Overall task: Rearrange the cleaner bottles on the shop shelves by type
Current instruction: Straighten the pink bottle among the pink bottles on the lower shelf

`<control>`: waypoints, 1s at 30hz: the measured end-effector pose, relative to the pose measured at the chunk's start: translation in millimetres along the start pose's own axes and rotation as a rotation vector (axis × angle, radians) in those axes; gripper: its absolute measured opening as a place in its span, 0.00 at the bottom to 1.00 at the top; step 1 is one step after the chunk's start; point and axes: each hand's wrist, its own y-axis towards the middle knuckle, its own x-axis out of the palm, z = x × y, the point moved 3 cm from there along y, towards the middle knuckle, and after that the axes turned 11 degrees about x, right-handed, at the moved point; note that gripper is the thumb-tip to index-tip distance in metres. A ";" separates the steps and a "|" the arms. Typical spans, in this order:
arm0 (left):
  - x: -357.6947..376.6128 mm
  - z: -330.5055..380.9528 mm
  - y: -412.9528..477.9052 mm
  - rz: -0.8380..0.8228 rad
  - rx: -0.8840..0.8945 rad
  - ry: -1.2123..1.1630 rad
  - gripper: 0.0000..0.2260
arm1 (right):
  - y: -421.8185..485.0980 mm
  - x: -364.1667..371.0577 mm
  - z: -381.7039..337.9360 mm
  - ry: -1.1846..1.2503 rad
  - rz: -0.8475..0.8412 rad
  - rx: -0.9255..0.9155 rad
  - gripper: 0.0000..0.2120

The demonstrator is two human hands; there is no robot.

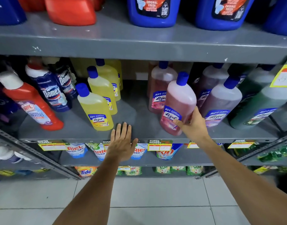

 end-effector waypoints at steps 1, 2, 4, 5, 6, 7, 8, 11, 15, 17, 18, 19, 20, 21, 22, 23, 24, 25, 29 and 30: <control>0.1 -0.3 0.4 -0.003 0.000 -0.011 0.32 | 1.2 -0.4 -0.4 0.017 -0.059 0.002 0.32; 0.1 -0.8 1.0 -0.005 0.000 -0.018 0.32 | 2.7 -0.7 -0.9 0.033 -0.117 0.008 0.32; 0.8 -1.7 1.5 -0.013 0.001 -0.024 0.32 | 5.8 -0.8 -3.6 0.058 -0.219 0.023 0.32; 1.1 -2.0 1.5 -0.021 0.000 -0.027 0.32 | 6.7 -0.5 -5.1 0.066 -0.252 0.029 0.33; 1.0 -2.4 1.5 -0.027 -0.002 -0.033 0.32 | 6.5 0.0 -6.1 0.070 -0.266 0.030 0.33; 0.6 -2.5 1.6 -0.031 -0.004 -0.039 0.32 | 5.2 0.8 -6.8 0.068 -0.258 0.029 0.35; 0.0 -2.4 1.9 -0.035 -0.005 -0.043 0.32 | 1.9 2.0 -7.3 0.064 -0.237 0.027 0.36; -0.6 -1.9 1.8 -0.050 -0.012 -0.055 0.32 | -9.1 13.3 -4.4 0.046 -0.186 0.017 0.41; 1.0 -3.8 2.3 -0.033 -0.009 -0.061 0.32 | -9.6 22.0 2.5 0.039 -0.126 0.025 0.39; 1.1 -2.8 2.6 -0.030 -0.008 -0.056 0.32 | -4.4 20.6 1.5 0.036 -0.171 0.022 0.38; 1.1 -2.3 2.6 -0.032 -0.006 -0.057 0.32 | -1.9 19.4 -0.3 0.032 -0.193 0.023 0.38; 1.0 -2.2 2.0 -0.036 -0.007 -0.059 0.32 | -0.3 19.0 -1.6 0.029 -0.208 0.025 0.38; 0.6 -2.5 1.7 -0.038 -0.010 -0.062 0.32 | 0.1 20.1 -2.0 0.031 -0.212 0.027 0.38; 0.5 -2.9 1.8 -0.038 -0.011 -0.065 0.32 | -0.5 22.0 -0.8 0.041 -0.203 0.027 0.39; 0.4 -3.0 2.0 -0.033 -0.012 -0.068 0.33 | -2.6 24.2 1.9 0.058 -0.181 0.027 0.39; 0.5 -2.4 2.0 -0.026 -0.013 -0.070 0.33 | -5.4 26.7 6.2 0.077 -0.155 0.027 0.40; 0.8 -1.7 2.0 -0.018 -0.015 -0.070 0.33 | -8.3 29.8 11.7 0.088 -0.136 0.032 0.40; 0.9 -1.5 2.1 -0.012 -0.019 -0.072 0.33 | -10.6 33.7 17.8 0.087 -0.130 0.039 0.39; 1.1 -1.6 2.2 0.015 -0.028 -0.071 0.33 | -5.3 43.1 37.7 0.058 -0.135 0.031 0.27; 1.2 -1.3 2.2 0.018 -0.027 -0.073 0.33 | -1.7 44.5 39.5 0.047 -0.145 0.019 0.27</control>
